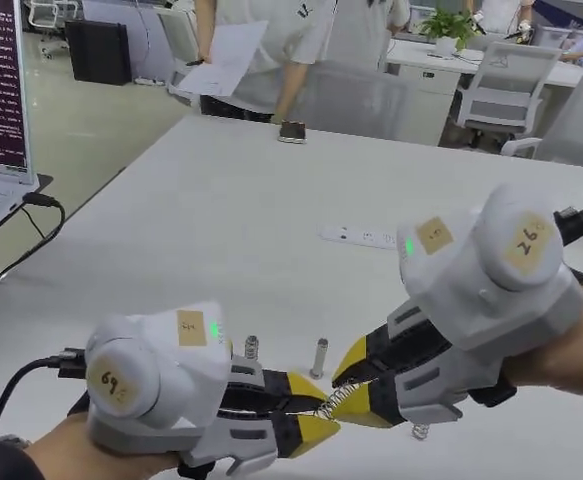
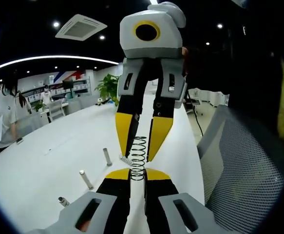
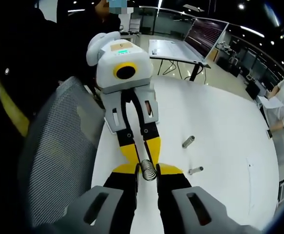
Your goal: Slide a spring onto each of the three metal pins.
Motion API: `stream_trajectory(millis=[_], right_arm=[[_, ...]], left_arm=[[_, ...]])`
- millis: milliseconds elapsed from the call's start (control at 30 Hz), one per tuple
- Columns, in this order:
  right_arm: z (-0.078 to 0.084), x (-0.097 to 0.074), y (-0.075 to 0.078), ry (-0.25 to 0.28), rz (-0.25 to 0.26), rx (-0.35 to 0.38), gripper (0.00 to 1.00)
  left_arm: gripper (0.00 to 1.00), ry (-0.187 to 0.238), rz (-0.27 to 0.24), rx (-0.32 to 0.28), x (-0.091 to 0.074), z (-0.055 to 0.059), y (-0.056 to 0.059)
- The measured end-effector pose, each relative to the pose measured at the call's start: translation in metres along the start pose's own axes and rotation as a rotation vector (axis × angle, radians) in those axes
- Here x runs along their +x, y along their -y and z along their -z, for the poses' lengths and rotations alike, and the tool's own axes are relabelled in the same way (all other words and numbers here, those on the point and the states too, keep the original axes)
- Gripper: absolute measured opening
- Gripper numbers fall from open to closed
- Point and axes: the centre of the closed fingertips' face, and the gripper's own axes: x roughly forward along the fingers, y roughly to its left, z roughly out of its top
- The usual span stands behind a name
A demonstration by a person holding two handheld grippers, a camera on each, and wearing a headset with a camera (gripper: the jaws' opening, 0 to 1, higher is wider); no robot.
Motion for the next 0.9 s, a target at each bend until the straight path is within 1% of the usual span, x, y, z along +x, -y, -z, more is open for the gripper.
stream_trajectory(millis=[67,233,533,767,900], right_arm=[[0.0002,0.001,-0.0002,-0.001,-0.011,0.005,0.12],[-0.0003,0.0026,-0.0026,-0.009,-0.033,-0.003,0.12],[0.0031,0.0056,-0.0034,-0.051,-0.053,-0.039,0.1],[0.0013,0.0048,-0.0022,-0.068,-0.057,-0.054,0.09],[0.0023,0.0043,-0.0027,-0.094,-0.069,-0.061,0.09]], left_arm=[[0.02,0.01,-0.001,-0.008,-0.0014,-0.0021,-0.0004],[0.02,0.013,-0.006,-0.013,-0.0021,-0.0016,-0.001],[0.02,0.025,-0.015,-0.02,-0.0023,-0.0034,-0.0009],[0.02,0.032,-0.021,-0.021,-0.0031,-0.005,-0.0019],[0.02,0.034,-0.021,-0.011,-0.0019,-0.0054,-0.0011]])
